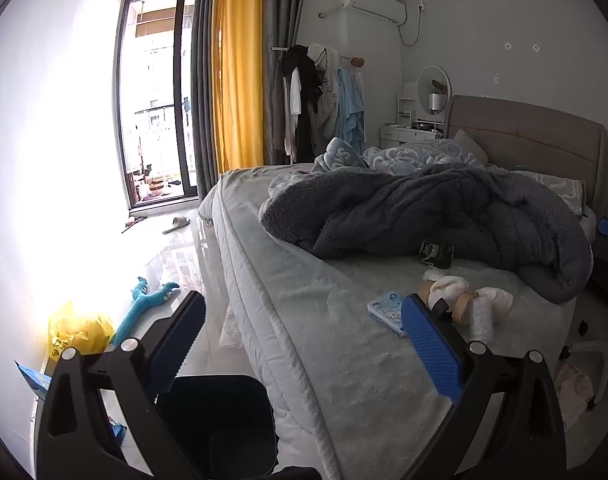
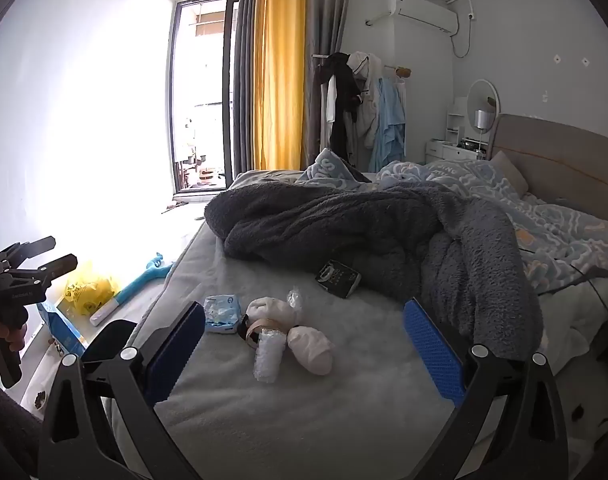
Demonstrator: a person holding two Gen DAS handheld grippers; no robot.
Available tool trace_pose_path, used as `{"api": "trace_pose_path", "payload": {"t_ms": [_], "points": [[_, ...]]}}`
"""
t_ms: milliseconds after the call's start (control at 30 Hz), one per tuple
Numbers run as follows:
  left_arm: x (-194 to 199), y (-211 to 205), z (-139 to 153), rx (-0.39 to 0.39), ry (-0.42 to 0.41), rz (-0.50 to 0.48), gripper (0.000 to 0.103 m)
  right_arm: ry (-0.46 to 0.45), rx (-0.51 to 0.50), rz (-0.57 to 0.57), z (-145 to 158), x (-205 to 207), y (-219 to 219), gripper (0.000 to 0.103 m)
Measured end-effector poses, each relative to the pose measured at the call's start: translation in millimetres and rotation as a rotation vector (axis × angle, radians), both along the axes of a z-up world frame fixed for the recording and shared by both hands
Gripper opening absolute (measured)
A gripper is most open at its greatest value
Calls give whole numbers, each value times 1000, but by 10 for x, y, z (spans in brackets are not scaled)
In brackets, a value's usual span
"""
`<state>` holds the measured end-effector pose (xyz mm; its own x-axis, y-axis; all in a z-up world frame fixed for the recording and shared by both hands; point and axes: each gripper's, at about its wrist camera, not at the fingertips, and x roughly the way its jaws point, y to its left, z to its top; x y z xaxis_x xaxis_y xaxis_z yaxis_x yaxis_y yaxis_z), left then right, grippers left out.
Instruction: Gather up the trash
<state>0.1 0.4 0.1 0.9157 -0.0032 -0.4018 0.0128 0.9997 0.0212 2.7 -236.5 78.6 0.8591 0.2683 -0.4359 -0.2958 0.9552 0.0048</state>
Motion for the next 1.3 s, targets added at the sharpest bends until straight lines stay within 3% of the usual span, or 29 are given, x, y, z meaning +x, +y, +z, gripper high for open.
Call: {"api": "trace_pose_path", "payload": {"t_ms": [1300], "points": [[21,-54,-62,7,22,-2,100,7,2,-8,-19,16,12,100]]}}
